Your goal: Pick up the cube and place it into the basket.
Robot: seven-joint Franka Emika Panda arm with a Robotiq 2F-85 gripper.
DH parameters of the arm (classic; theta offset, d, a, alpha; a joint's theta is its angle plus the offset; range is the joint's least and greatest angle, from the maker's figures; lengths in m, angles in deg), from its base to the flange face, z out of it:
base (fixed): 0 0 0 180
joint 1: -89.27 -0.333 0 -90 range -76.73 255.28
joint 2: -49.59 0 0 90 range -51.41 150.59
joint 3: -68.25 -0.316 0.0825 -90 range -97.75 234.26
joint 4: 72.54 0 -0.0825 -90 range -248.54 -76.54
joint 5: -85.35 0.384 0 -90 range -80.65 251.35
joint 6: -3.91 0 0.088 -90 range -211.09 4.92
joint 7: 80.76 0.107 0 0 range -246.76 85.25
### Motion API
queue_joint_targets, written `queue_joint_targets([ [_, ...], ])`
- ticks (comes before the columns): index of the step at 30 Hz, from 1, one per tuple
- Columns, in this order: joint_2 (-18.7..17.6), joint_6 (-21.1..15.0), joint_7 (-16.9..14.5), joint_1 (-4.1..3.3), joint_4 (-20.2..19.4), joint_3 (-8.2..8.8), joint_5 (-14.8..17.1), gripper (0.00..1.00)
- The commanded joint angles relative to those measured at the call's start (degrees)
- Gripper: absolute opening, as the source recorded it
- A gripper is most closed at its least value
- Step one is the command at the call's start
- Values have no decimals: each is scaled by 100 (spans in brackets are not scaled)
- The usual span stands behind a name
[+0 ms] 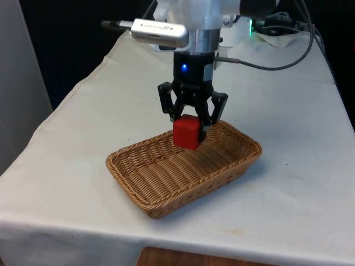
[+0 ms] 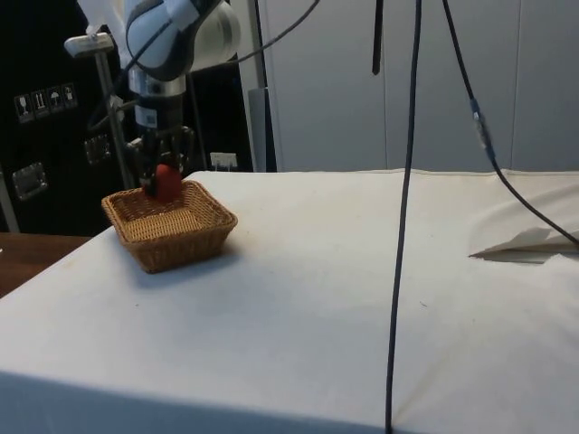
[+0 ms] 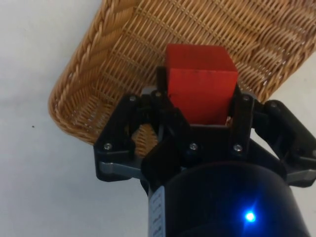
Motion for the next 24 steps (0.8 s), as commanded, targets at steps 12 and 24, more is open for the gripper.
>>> queue_joint_targets([
  [12, -281, -120, -97, 63, 138, -97, 212, 0],
  [24, -533, -206, -97, 63, 258, -115, 275, 0],
])
